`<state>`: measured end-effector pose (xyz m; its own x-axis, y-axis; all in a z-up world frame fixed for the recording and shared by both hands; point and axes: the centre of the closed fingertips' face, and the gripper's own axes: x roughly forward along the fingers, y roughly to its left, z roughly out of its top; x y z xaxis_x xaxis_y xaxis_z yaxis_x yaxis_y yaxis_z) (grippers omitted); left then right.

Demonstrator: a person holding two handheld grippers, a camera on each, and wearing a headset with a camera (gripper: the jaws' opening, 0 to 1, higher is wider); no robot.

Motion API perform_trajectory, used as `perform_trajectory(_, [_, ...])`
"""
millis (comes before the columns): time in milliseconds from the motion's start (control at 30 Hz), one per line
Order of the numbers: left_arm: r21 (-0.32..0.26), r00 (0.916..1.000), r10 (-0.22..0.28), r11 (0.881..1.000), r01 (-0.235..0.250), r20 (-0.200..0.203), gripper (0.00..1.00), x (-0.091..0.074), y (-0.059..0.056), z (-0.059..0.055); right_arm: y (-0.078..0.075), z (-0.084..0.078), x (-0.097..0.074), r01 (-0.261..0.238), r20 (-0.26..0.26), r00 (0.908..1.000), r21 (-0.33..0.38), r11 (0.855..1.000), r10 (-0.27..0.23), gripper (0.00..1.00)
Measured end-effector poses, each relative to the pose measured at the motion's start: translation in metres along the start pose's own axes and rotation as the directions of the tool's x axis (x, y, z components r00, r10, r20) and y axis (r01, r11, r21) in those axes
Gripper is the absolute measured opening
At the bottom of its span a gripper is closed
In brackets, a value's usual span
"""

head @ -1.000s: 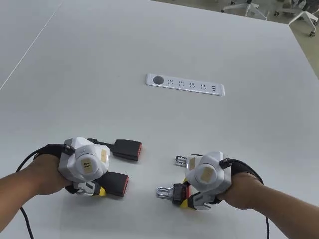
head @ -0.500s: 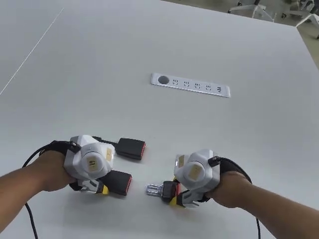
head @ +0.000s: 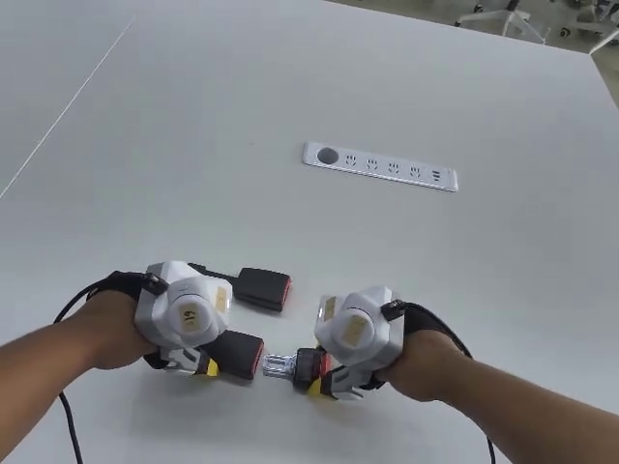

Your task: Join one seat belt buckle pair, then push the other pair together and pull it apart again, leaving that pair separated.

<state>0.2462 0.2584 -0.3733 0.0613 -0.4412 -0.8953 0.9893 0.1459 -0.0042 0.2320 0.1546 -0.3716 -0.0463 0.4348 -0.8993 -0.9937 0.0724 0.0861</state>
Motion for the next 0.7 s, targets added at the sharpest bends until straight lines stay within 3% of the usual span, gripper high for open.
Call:
perform_trajectory(300, [-0.004,1.0000,0.000,1.000,0.000,0.000,0.34,-0.001,-0.001,0.001,-0.001,0.020,0.004,0.006,0.048,0.9988,0.010,1.000,-0.006,0.32])
perform_trajectory(333, [-0.004,1.0000,0.001,1.000,-0.001,0.000,0.34,-0.001,-0.001,0.001,-0.002,0.017,0.005,0.011,0.021,0.9997,0.011,1.000,-0.012,0.32])
perform_trajectory(700, [-0.023,0.9999,0.005,1.000,-0.006,-0.010,0.33,-0.002,-0.002,0.002,-0.001,0.015,0.008,0.014,0.036,0.9992,0.086,0.996,-0.017,0.32])
